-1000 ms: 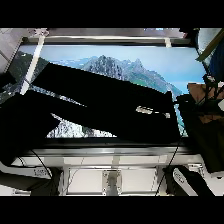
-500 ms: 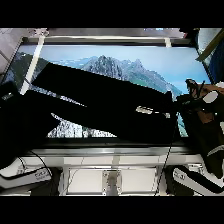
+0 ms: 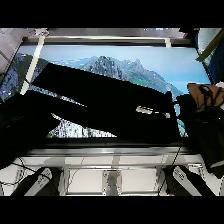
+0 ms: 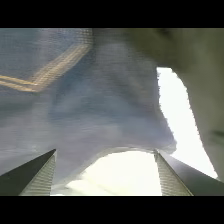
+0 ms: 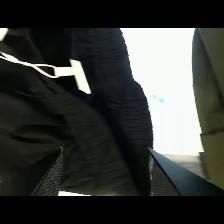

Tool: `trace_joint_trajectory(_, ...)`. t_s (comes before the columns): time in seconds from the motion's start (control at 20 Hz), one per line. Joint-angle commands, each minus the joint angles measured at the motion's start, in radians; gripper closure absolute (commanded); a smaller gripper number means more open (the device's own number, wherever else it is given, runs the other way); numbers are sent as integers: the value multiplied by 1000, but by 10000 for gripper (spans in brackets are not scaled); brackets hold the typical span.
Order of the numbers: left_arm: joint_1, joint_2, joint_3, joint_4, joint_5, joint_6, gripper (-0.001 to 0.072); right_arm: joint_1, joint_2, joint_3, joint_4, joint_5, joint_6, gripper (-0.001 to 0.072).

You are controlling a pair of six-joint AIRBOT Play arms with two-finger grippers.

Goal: Fold the clothes and pants, and hang the long-sleeved shirts on hangers.

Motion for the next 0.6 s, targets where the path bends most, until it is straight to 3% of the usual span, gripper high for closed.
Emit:
trace_joint_trajectory(0.0, 0, 72, -44, -257, 124, 89, 2, -47, 66, -29, 96, 72, -20, 154)
trace_joint_trajectory(0.2, 0, 76, -64, -142, 65, 94, 2, -50, 149, -162, 51, 54, -7, 153)
trace_joint_trajectory(0.55, 0, -17, -166, -178, 200, 68, 3, -54, 193, -349, -71, 14, 38, 152)
